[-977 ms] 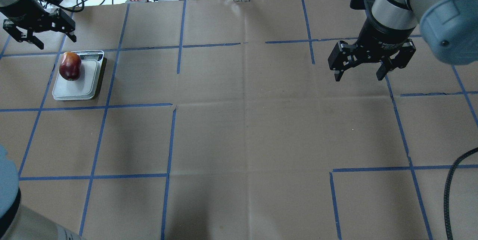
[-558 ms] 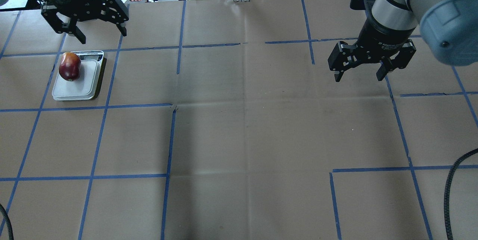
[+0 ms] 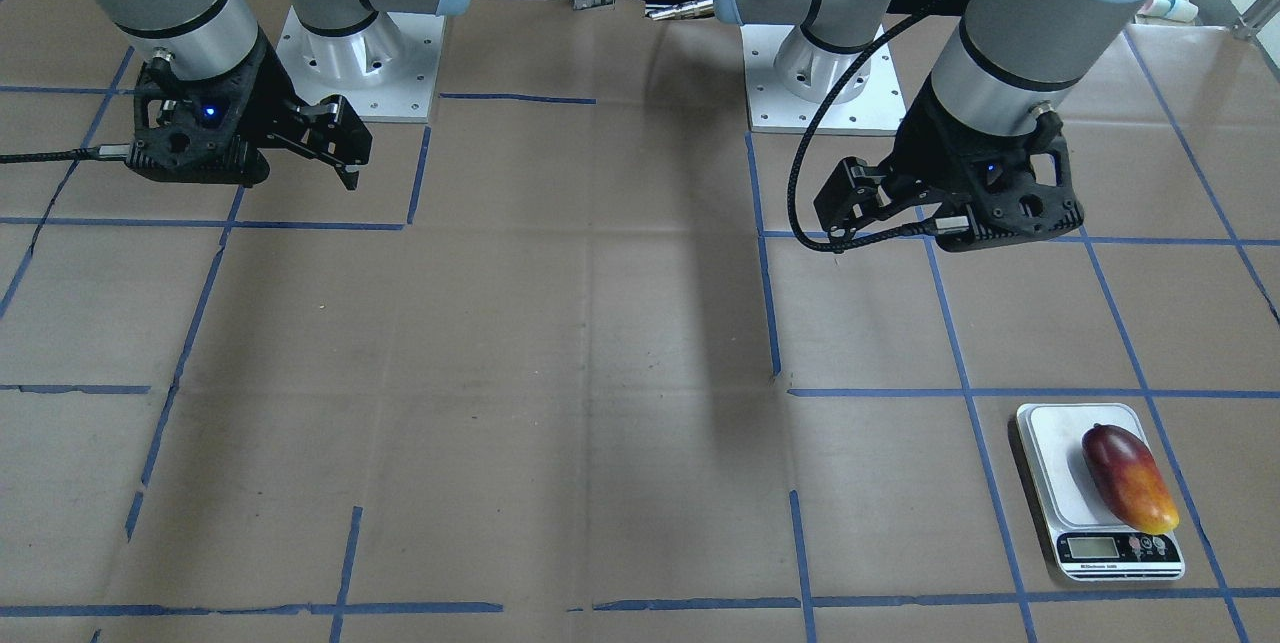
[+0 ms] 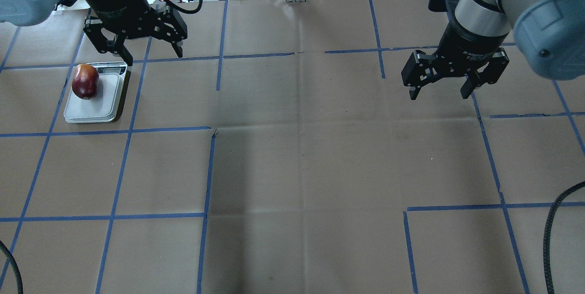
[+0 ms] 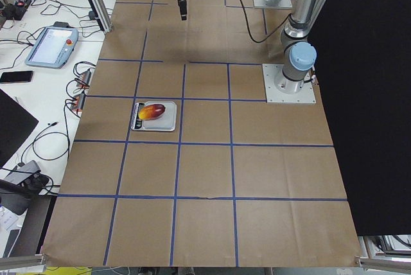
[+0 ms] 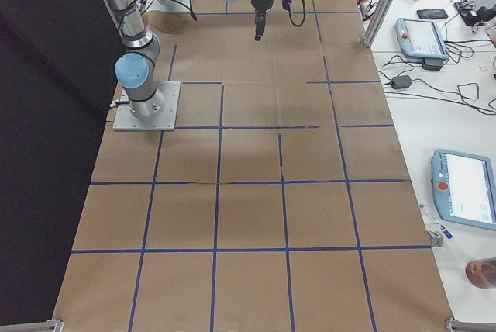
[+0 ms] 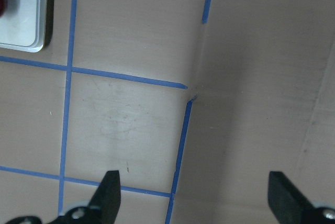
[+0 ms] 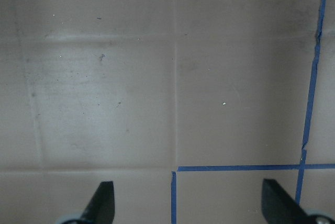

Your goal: Weigh mango

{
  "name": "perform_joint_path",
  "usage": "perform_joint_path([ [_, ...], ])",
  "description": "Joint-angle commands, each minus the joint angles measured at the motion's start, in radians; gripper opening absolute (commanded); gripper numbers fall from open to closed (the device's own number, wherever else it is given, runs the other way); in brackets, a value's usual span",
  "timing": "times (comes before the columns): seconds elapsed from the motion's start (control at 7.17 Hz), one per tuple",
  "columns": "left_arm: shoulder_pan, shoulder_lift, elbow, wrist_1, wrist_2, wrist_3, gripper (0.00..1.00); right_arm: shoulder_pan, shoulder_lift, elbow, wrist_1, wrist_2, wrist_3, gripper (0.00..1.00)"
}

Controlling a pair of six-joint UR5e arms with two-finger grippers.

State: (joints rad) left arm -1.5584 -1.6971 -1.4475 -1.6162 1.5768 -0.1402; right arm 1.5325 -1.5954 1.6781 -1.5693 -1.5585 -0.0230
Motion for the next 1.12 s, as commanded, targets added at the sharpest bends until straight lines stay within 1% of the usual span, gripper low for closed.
perform_joint_path([
  [0.0,-0.017,0.022,-0.048,0.009,-0.009,0.031,1.00,0.000,0.000,0.000,0.000,0.000,0.000,1.00],
  [0.28,-0.020,0.019,-0.051,0.009,-0.006,0.071,1.00,0.000,0.000,0.000,0.000,0.000,0.000,1.00],
  [0.98,-0.019,0.019,-0.051,0.009,-0.008,0.073,1.00,0.000,0.000,0.000,0.000,0.000,0.000,1.00],
])
